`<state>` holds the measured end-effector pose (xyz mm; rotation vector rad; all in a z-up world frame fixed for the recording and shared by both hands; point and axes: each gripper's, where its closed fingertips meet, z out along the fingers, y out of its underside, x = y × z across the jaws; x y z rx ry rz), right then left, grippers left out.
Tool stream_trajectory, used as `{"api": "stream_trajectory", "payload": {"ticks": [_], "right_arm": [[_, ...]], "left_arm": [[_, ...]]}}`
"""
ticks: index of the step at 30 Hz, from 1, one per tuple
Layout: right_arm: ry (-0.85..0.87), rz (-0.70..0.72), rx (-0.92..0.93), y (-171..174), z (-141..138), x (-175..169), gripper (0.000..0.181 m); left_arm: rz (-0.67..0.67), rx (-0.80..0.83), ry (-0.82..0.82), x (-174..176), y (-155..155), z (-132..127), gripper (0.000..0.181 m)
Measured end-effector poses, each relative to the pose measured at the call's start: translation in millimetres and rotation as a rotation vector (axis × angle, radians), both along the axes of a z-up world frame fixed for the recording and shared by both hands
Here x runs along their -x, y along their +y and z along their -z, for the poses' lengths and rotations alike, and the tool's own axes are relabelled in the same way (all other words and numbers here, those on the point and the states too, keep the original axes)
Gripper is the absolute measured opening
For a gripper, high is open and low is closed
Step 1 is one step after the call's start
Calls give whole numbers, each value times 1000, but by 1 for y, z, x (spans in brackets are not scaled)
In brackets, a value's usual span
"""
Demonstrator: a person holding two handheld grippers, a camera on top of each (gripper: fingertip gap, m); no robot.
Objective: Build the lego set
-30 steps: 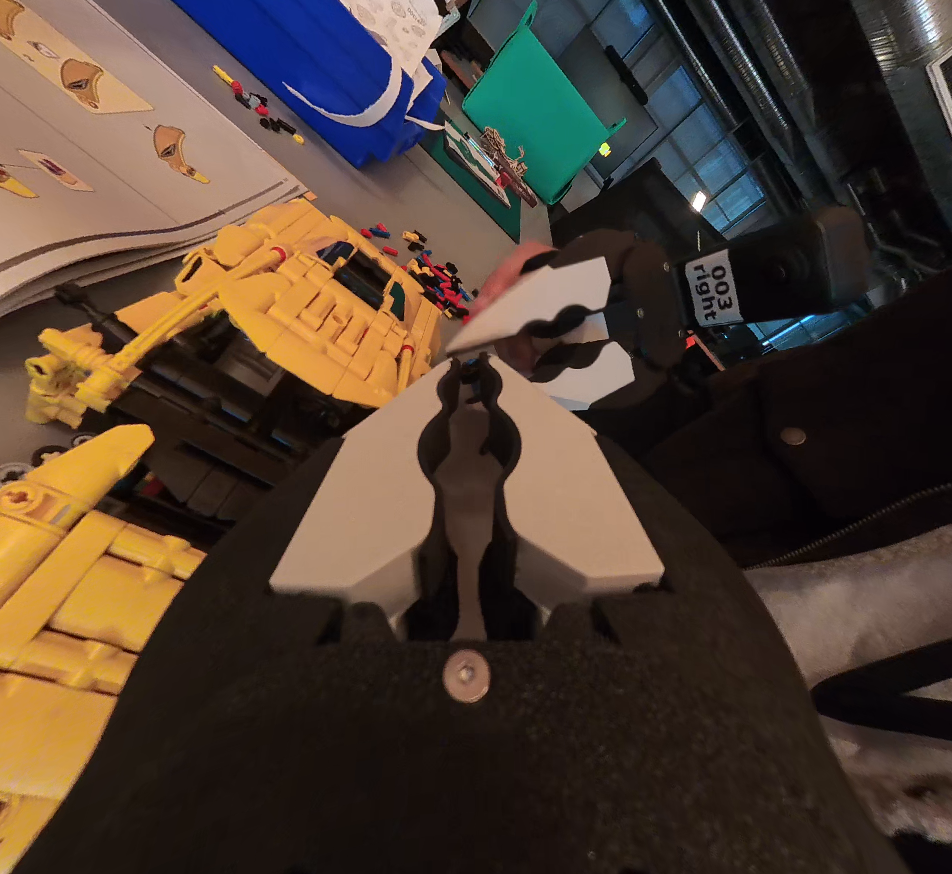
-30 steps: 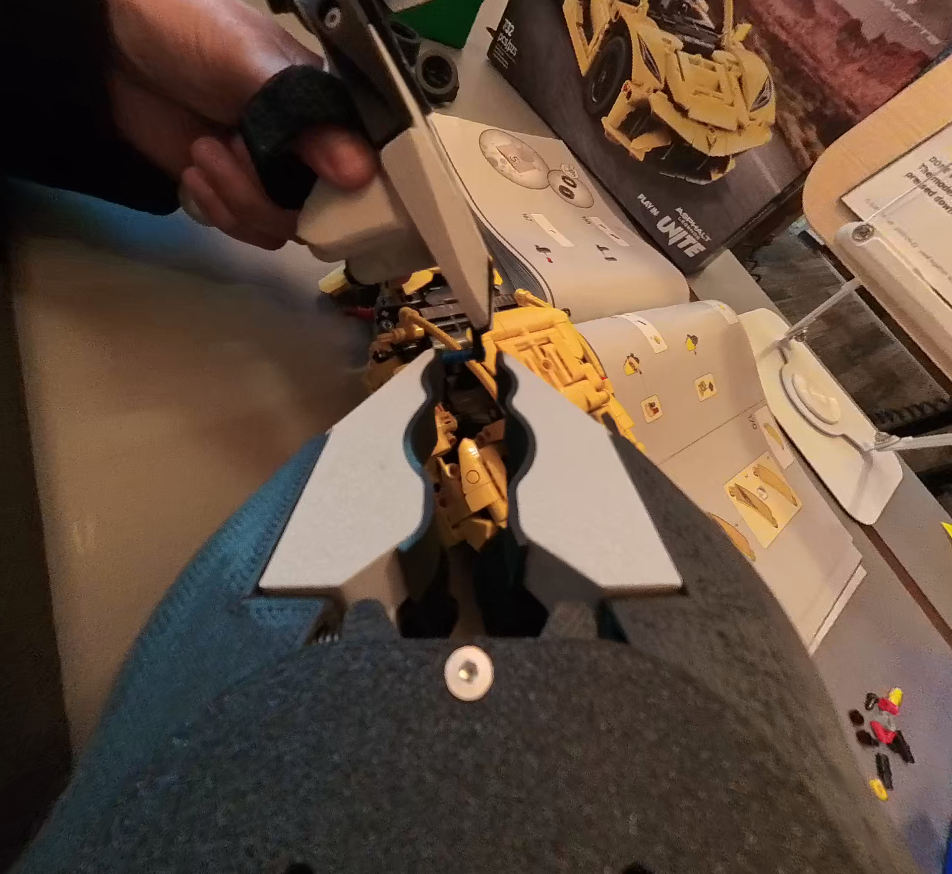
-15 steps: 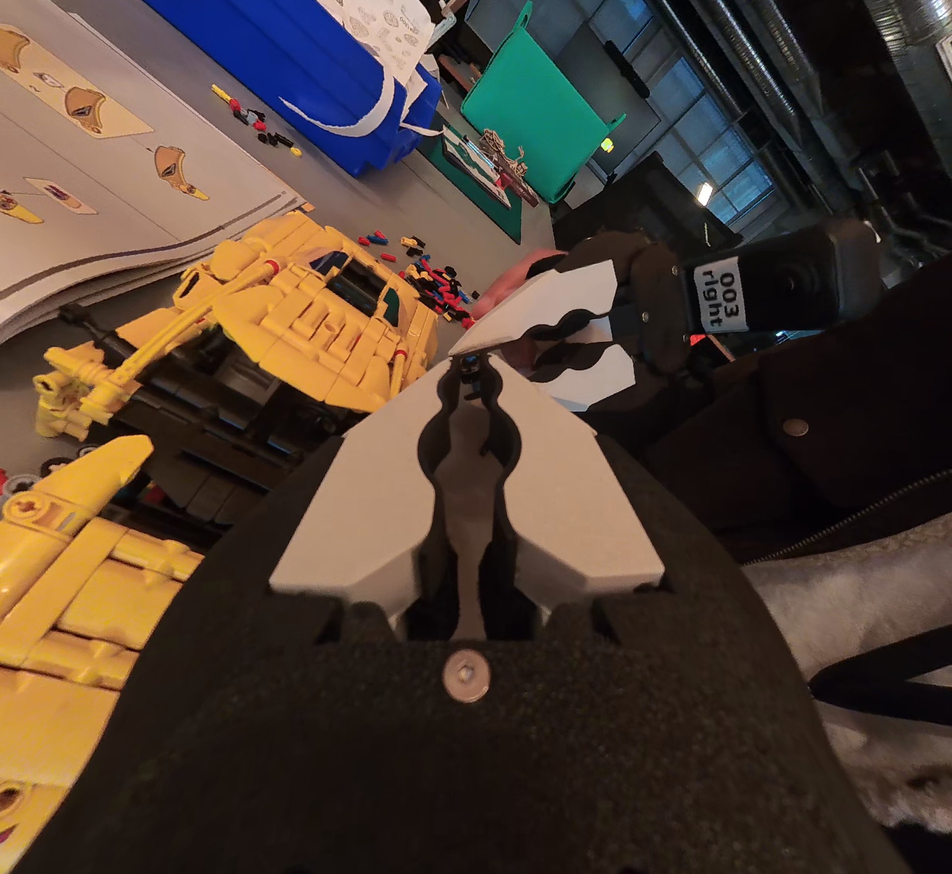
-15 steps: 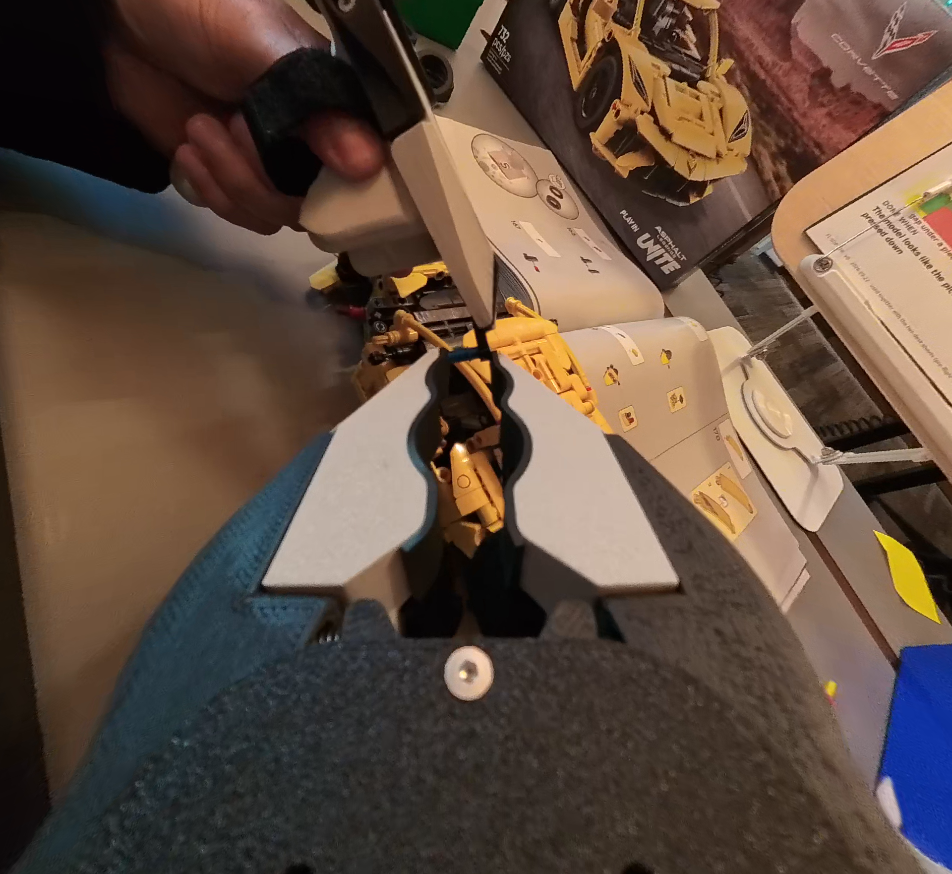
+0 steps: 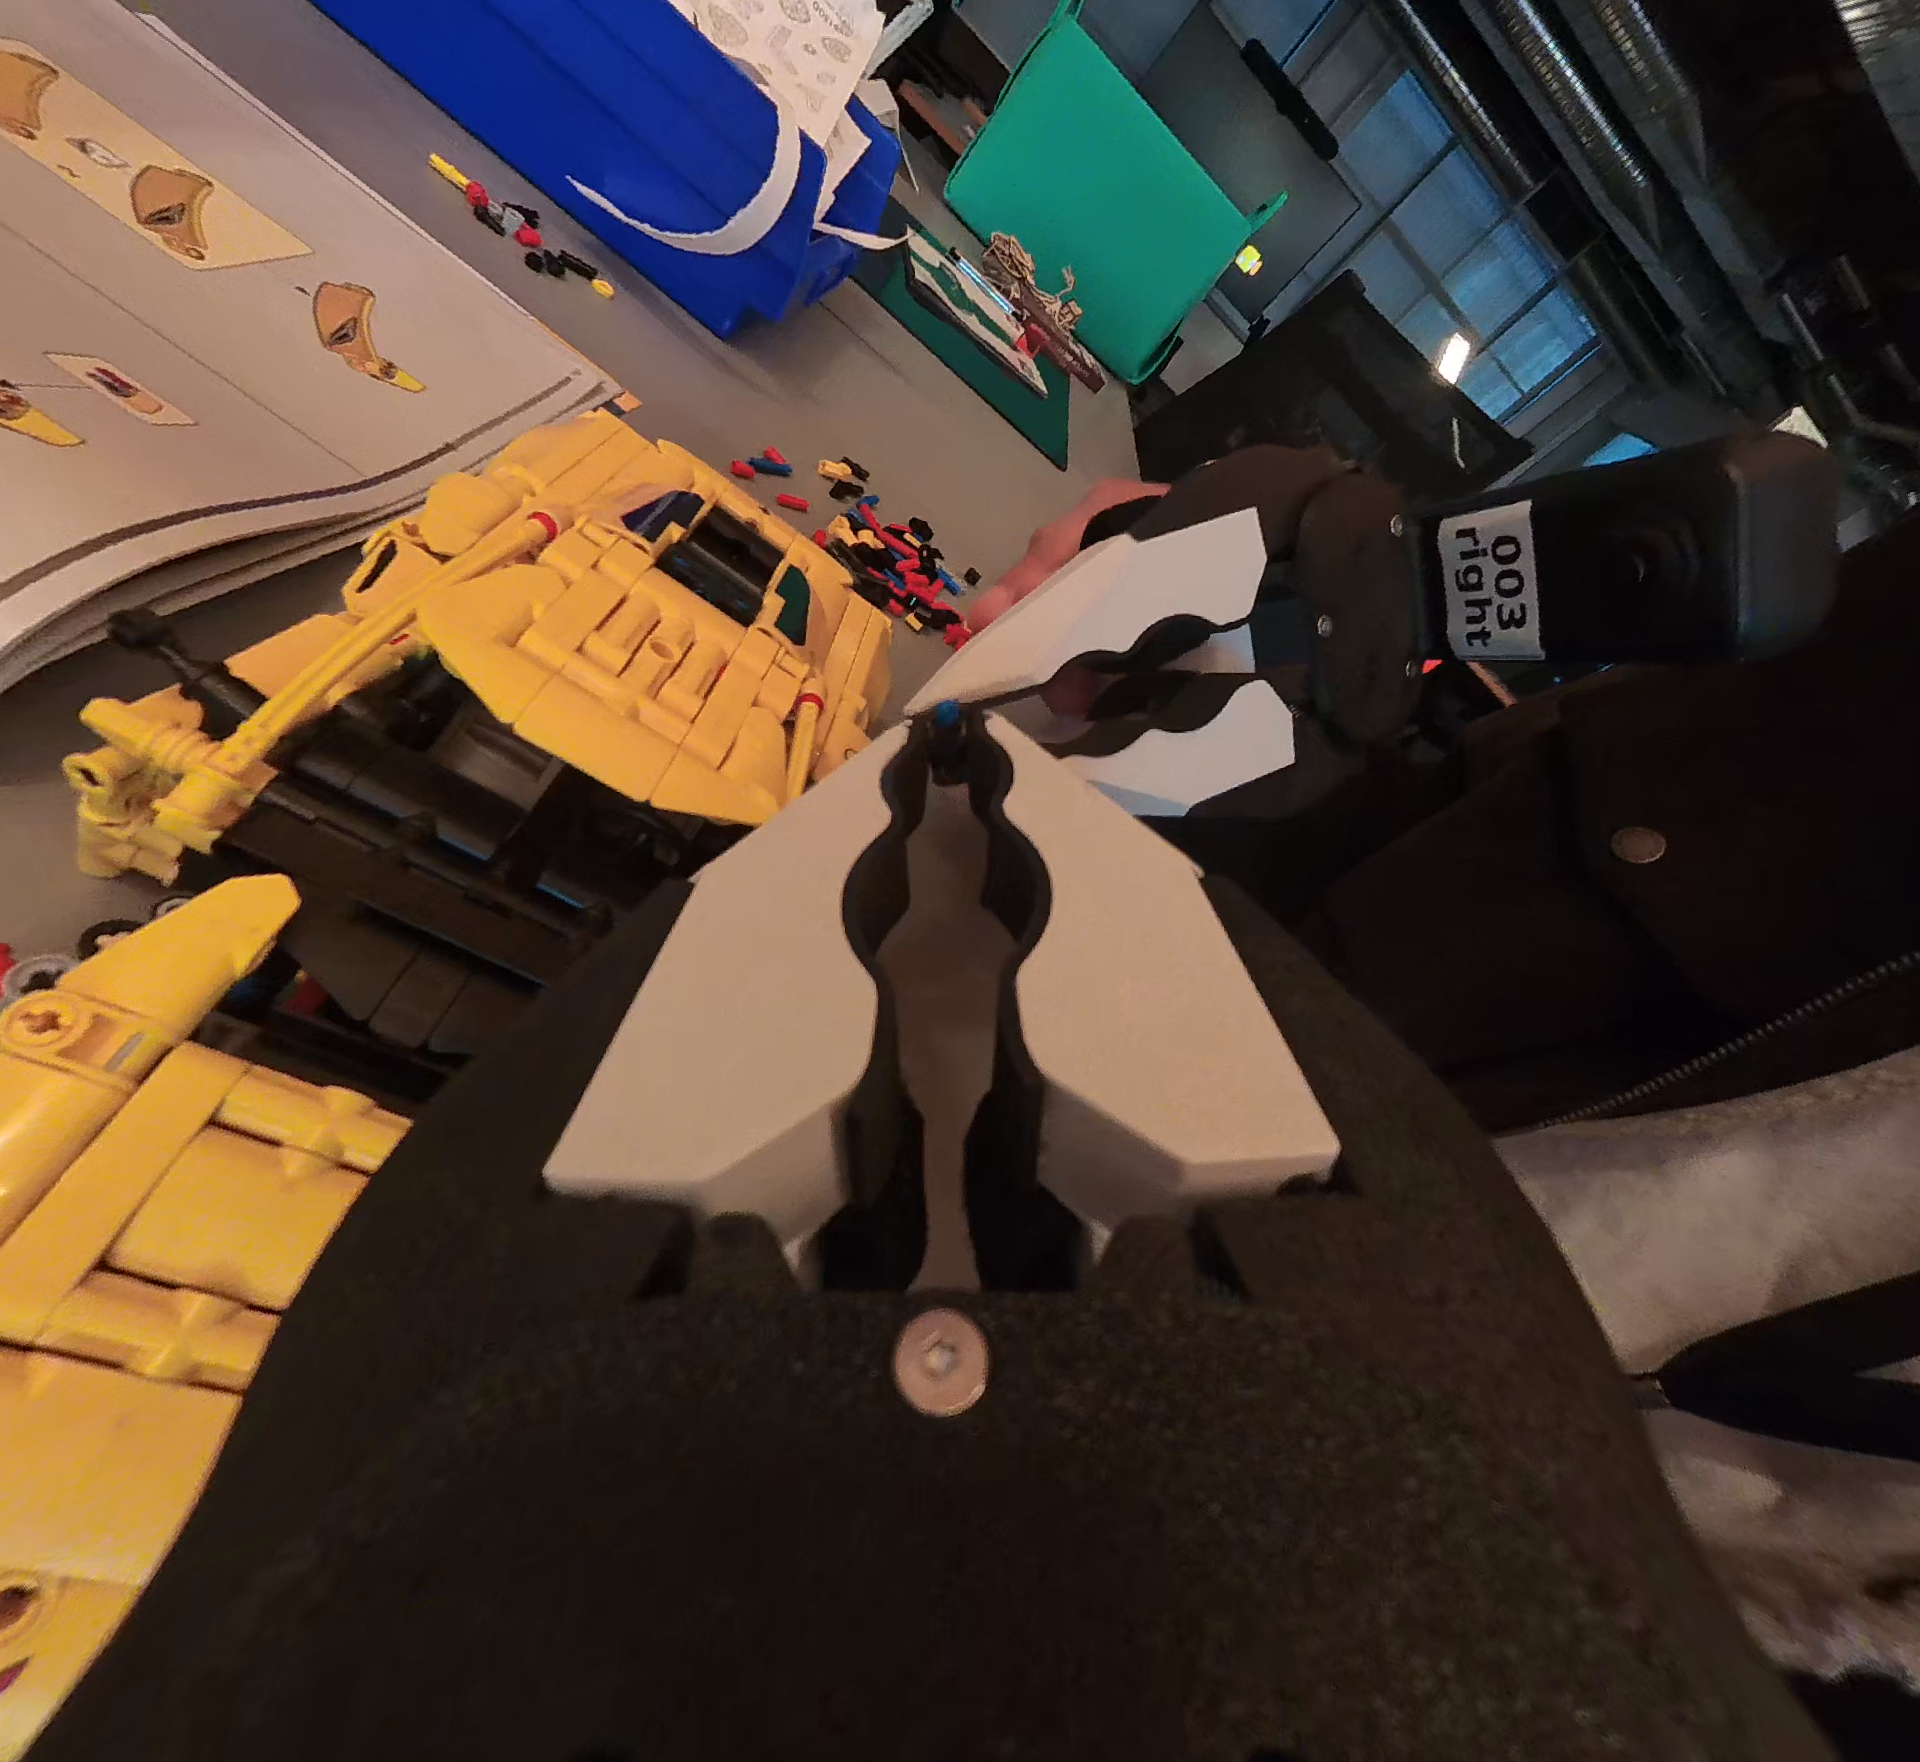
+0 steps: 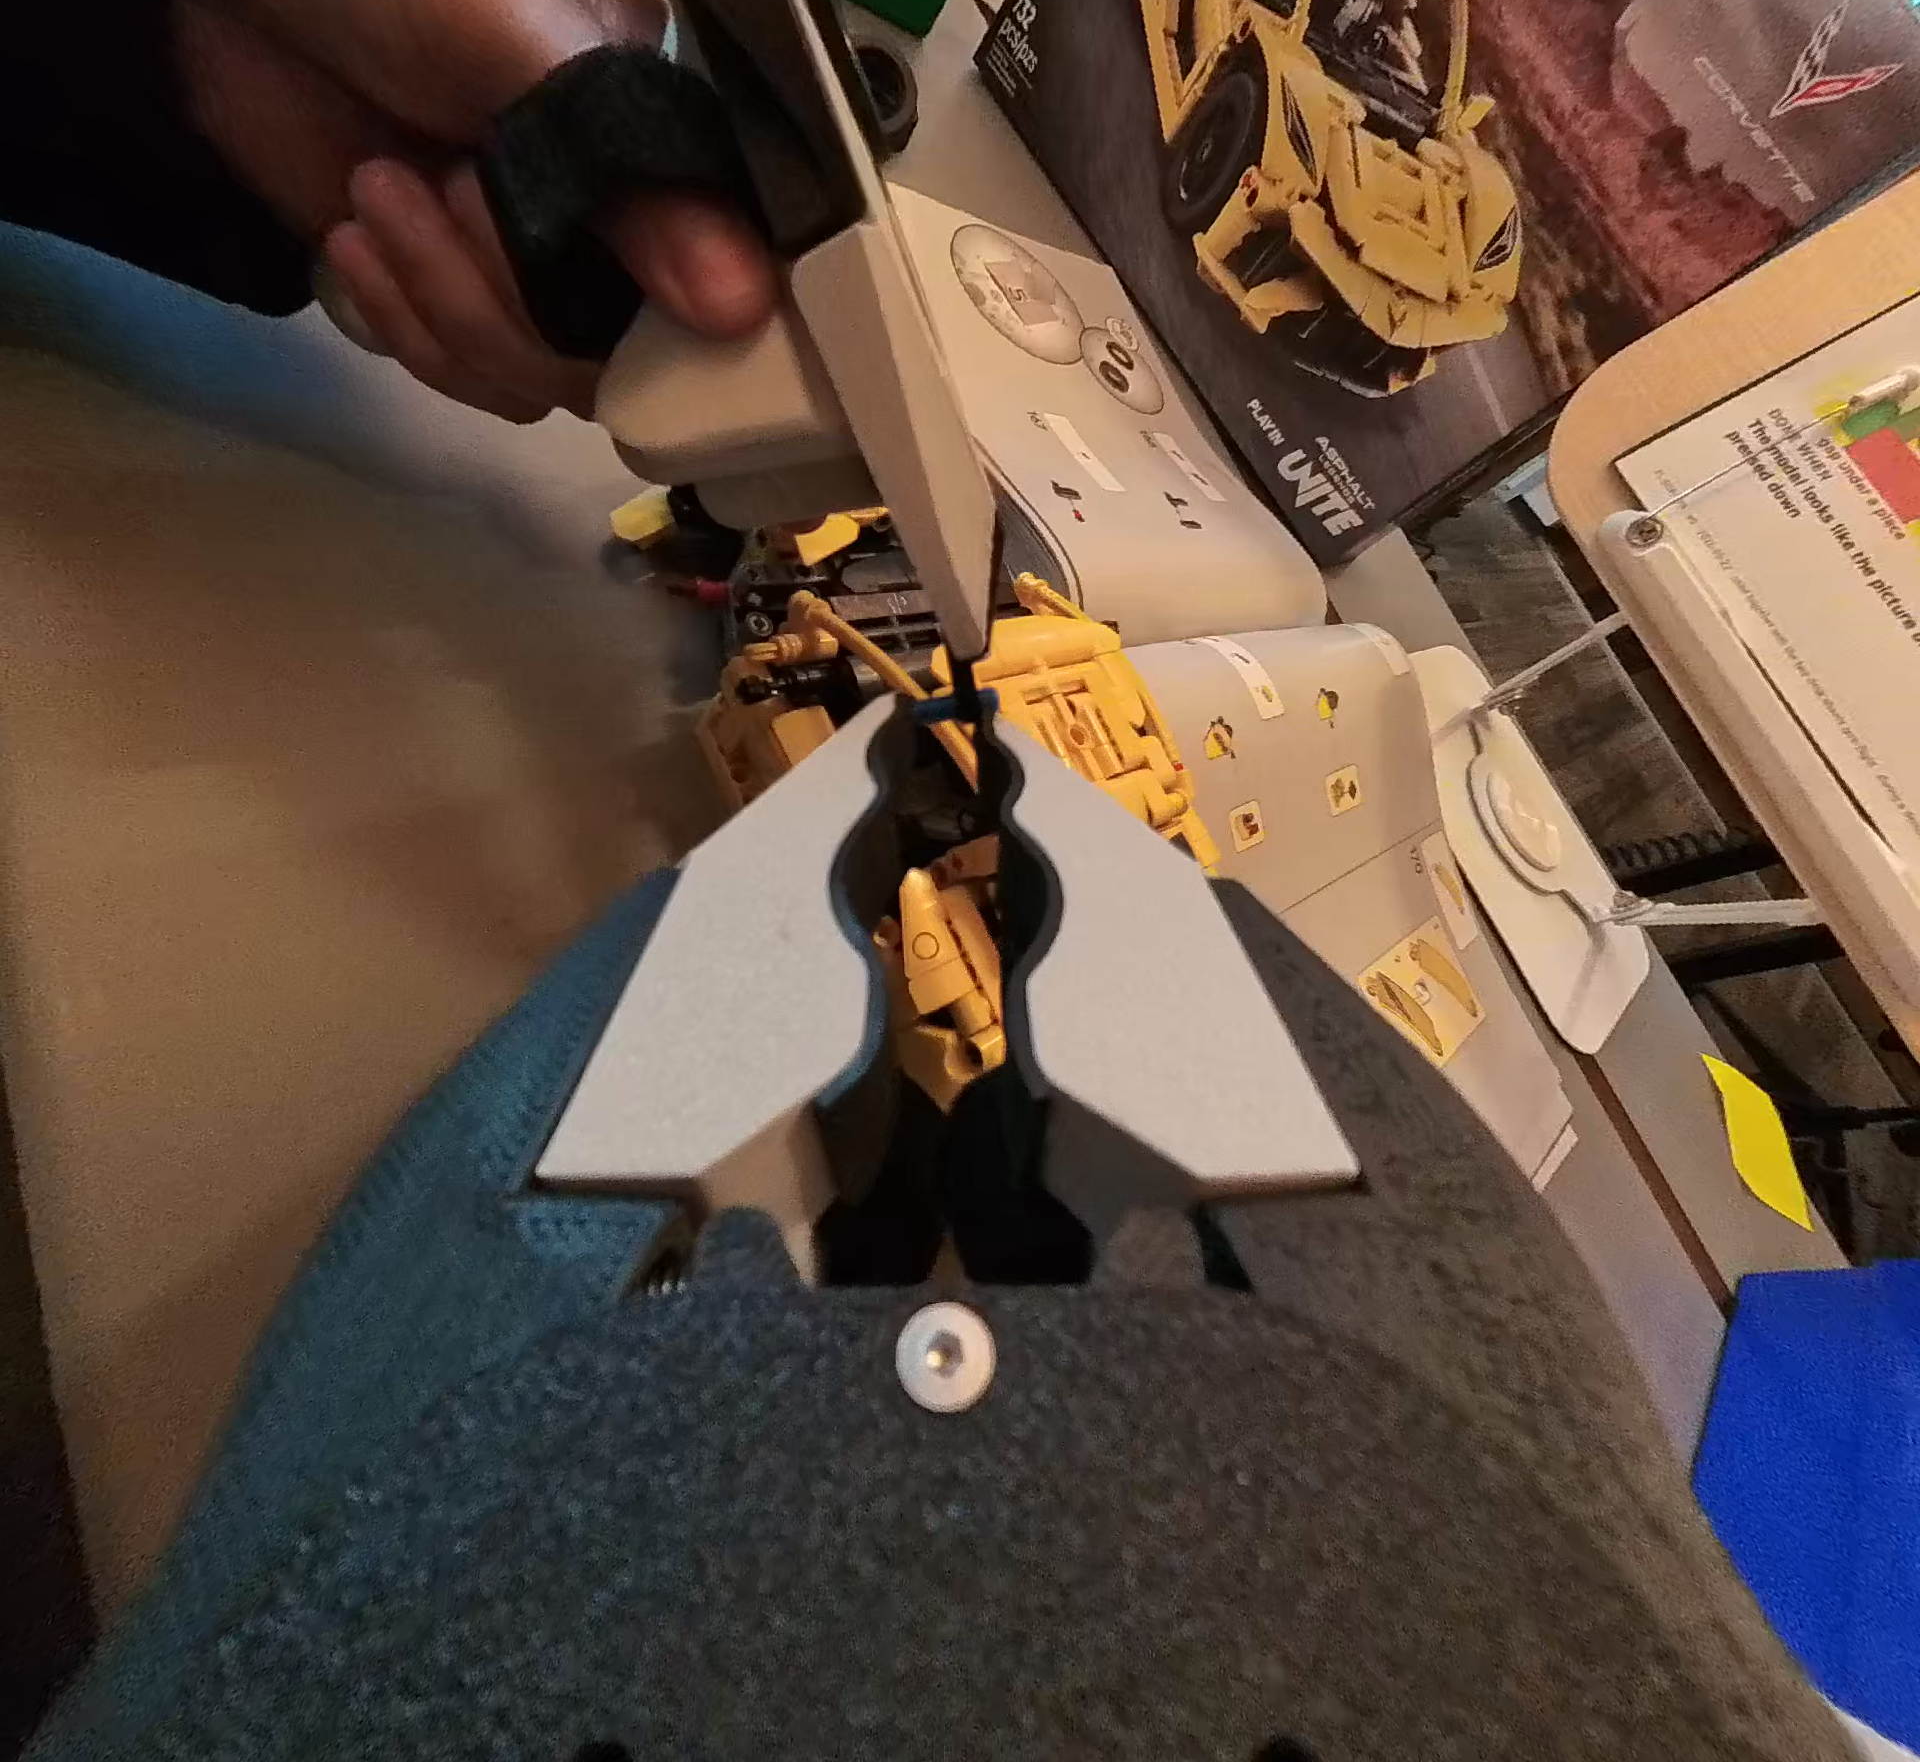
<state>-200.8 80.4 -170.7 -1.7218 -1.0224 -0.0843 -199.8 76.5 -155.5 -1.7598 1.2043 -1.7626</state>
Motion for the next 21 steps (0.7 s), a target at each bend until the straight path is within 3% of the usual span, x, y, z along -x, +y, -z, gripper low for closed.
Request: {"api": "stream_trajectory", "payload": {"ticks": [10,14,21], "right_arm": [[-58,-8,30,-2,10,1,7],[51,0,27,1,0,-2,10],[-15,-32,-54,-1,-4,2,11]], "left_arm": [[5,-40,45,0,-2,8,7],[-6,19,-3,-2,2,0,7],[11,-10,-14,-1,0,-3,0]]}}
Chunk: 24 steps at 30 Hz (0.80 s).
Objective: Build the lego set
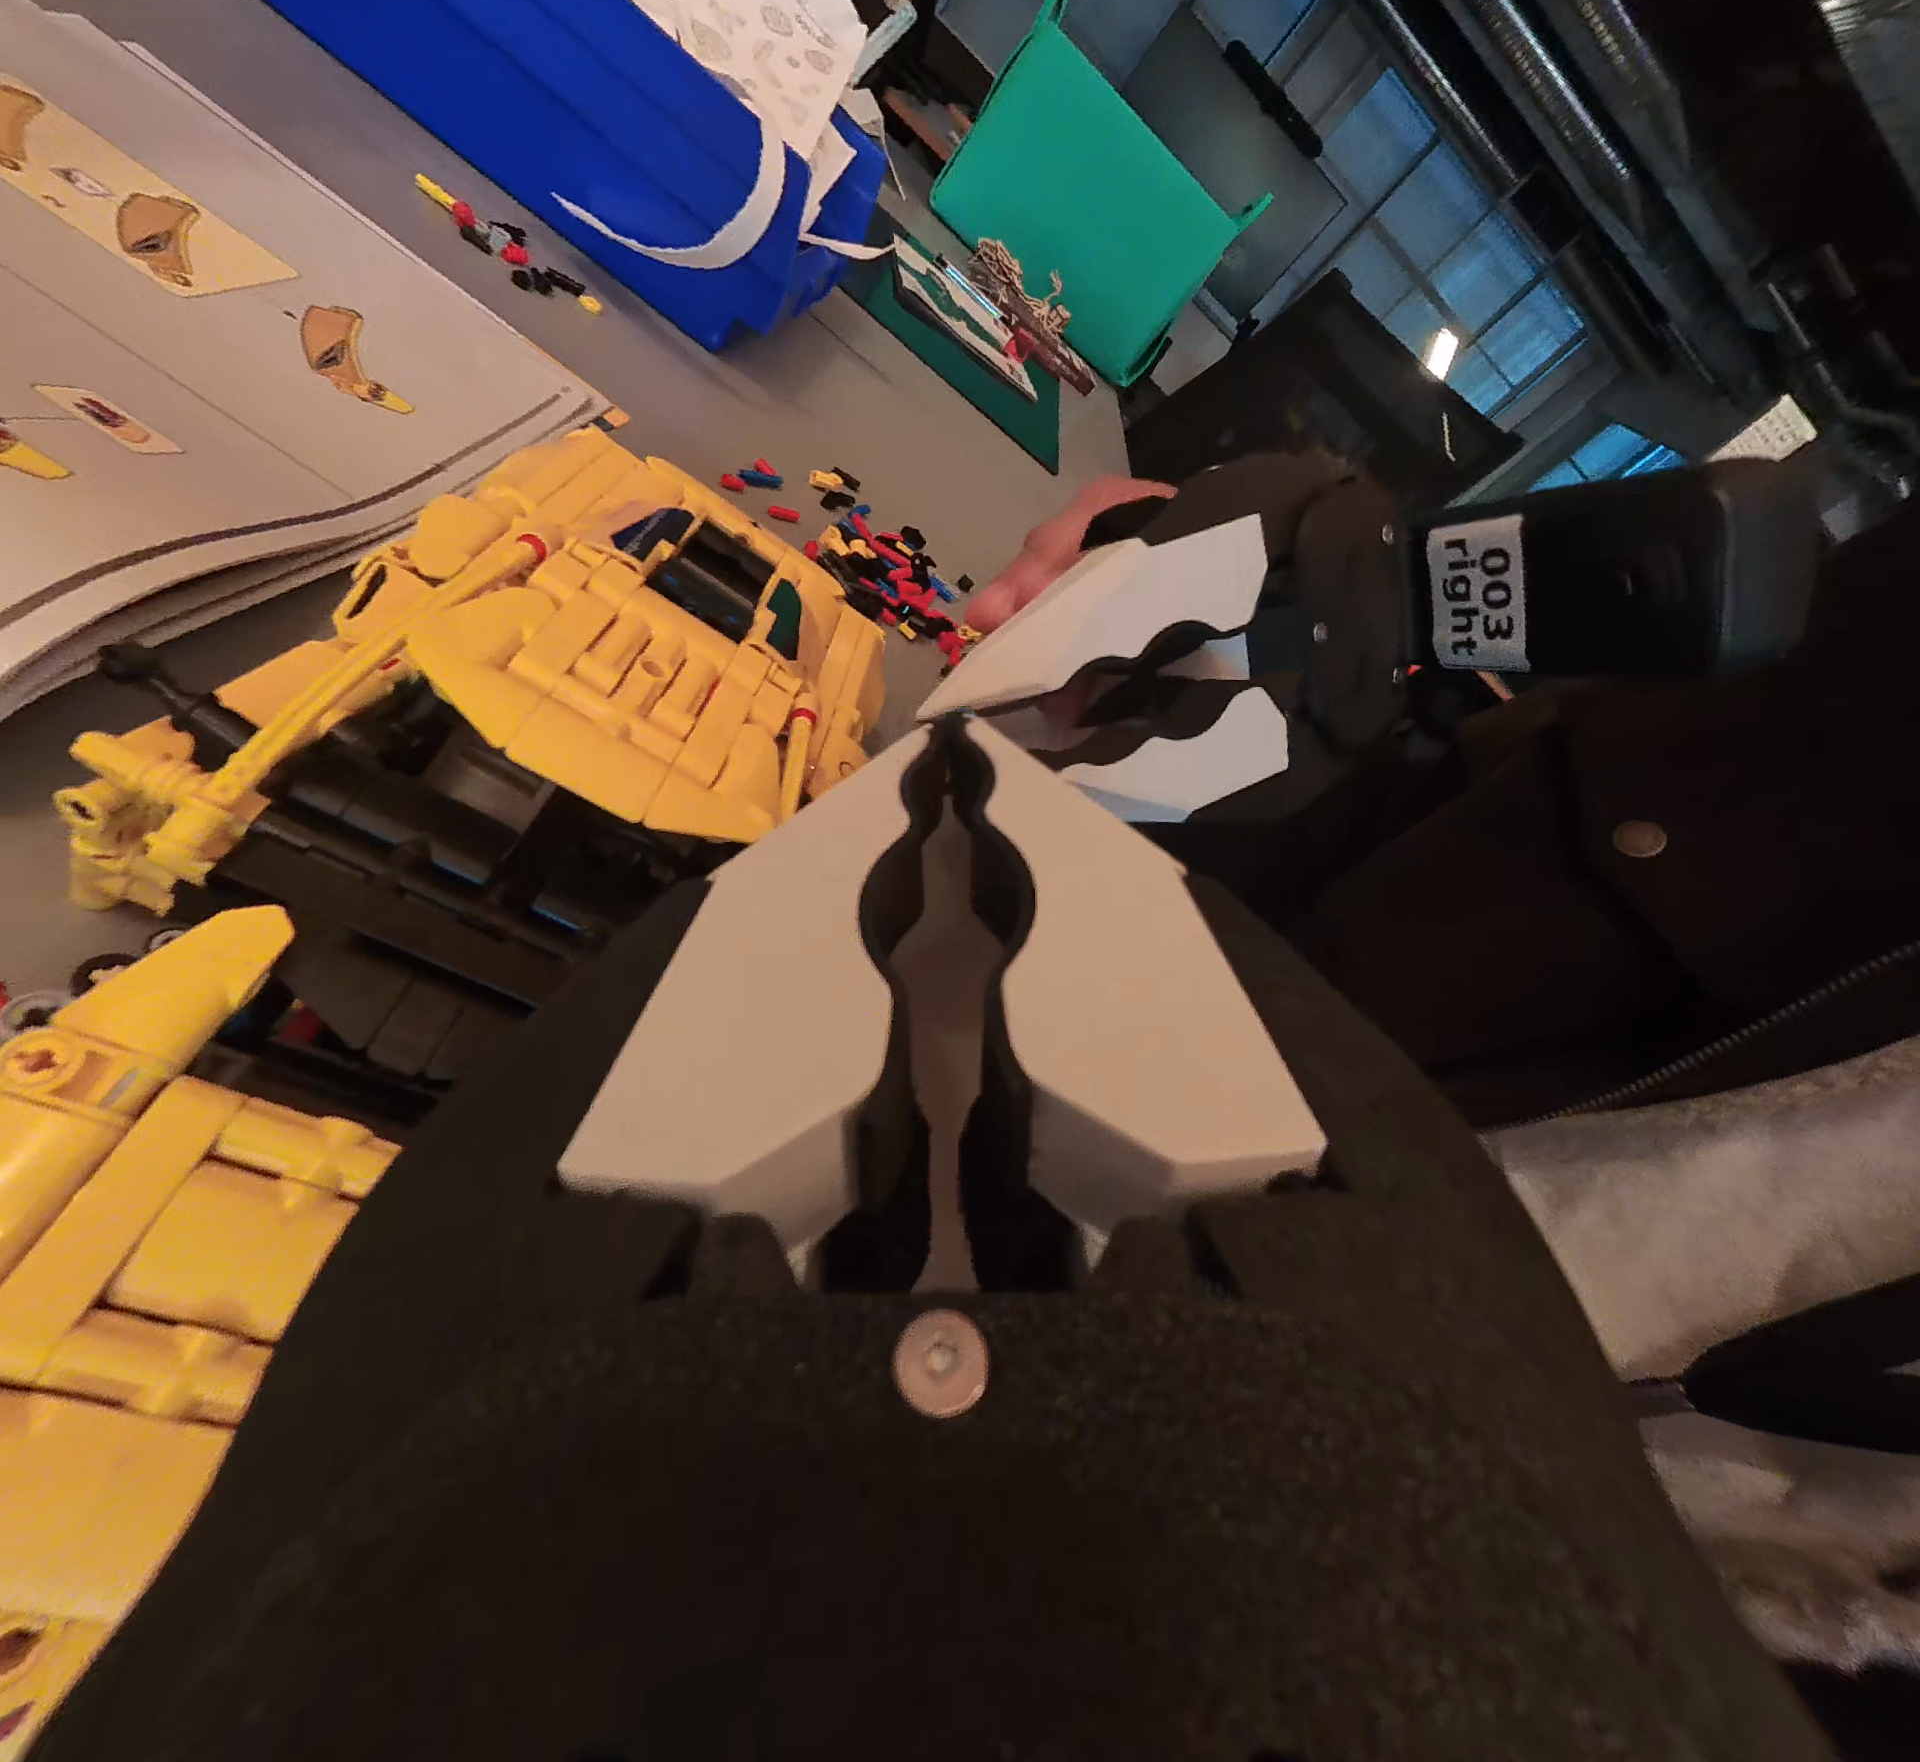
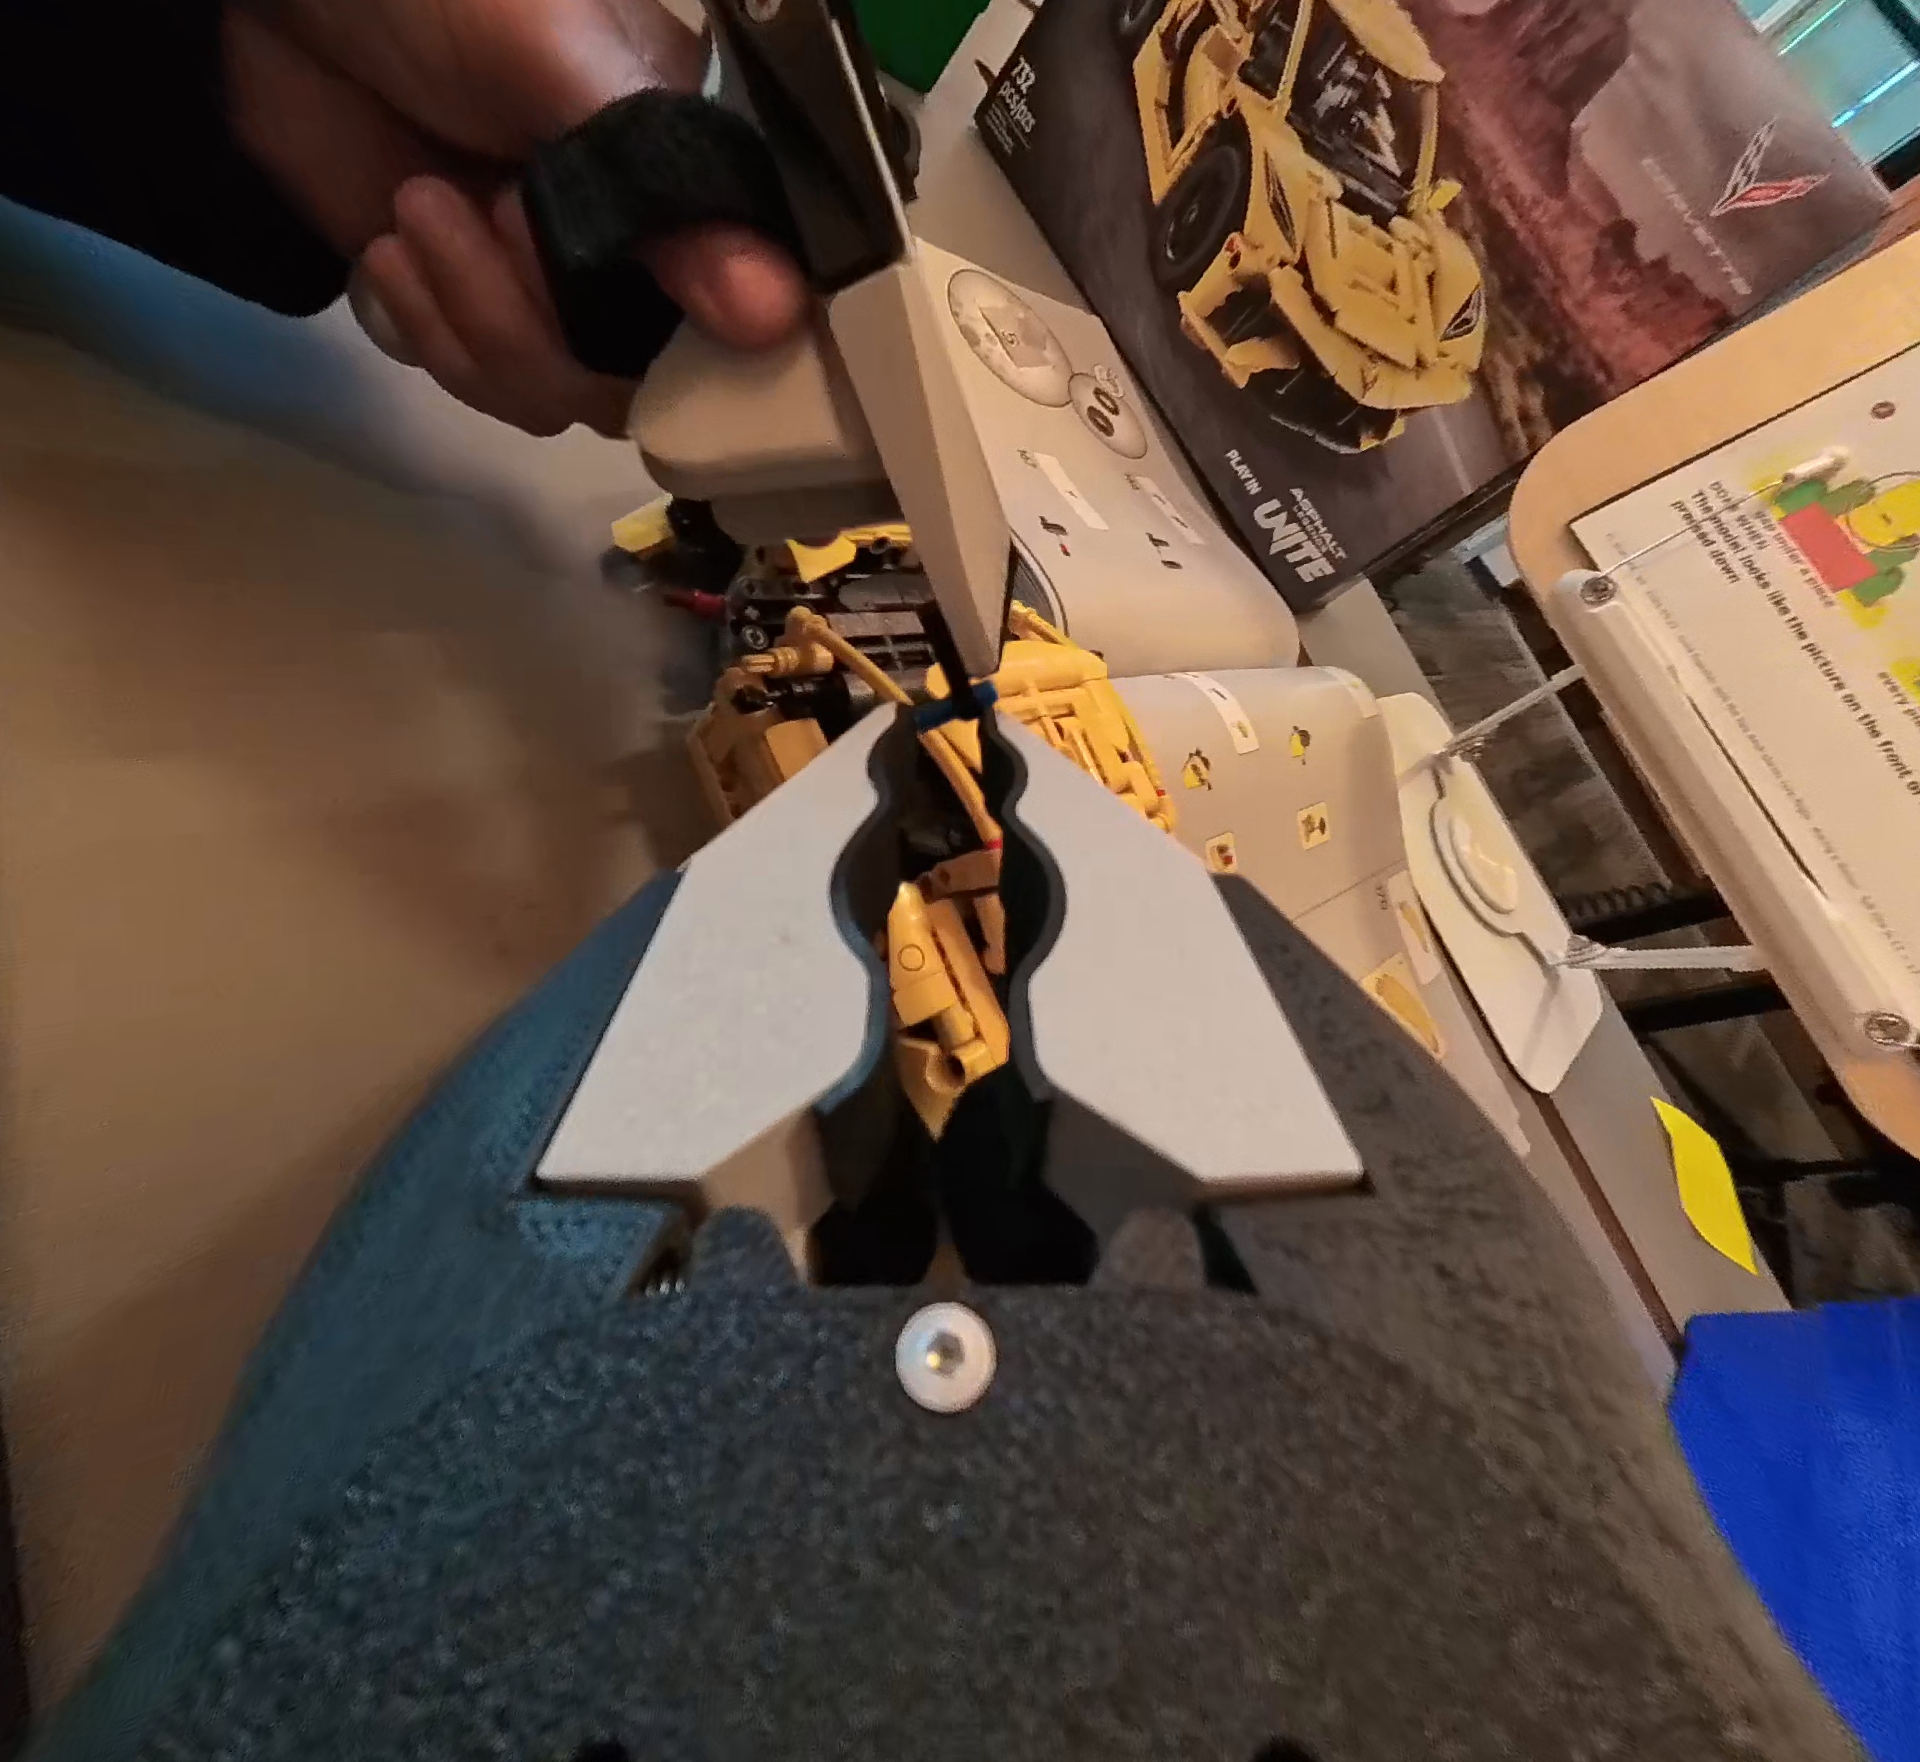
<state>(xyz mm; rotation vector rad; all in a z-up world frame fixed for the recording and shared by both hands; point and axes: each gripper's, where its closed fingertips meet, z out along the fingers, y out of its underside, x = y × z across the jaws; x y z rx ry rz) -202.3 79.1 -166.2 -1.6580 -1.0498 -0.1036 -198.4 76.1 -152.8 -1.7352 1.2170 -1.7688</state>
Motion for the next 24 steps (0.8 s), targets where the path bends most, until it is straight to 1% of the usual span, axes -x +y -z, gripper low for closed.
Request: {"api": "stream_trajectory", "payload": {"ticks": [4,6,7,10,12,20,24], "right_arm": [[15,10,-1,1,-2,-2,11],[18,29,-4,3,-2,-6,10],[28,31,-4,3,-3,-7,10],[45,26,-6,3,-6,-6,10],[40,24,0,3,-4,-6,11],[41,23,6,3,-2,-6,11],[81,21,29,2,-2,-6,11]], "left_arm": [[2,-1,-14,1,1,-3,2],[-2,17,-15,2,3,-4,16],[4,22,-13,2,2,-3,19],[20,9,1,-1,-2,0,18],[20,-3,-5,-1,-4,0,7],[17,-3,-4,-2,-4,0,7],[18,25,-15,-3,-5,-1,7]]}}
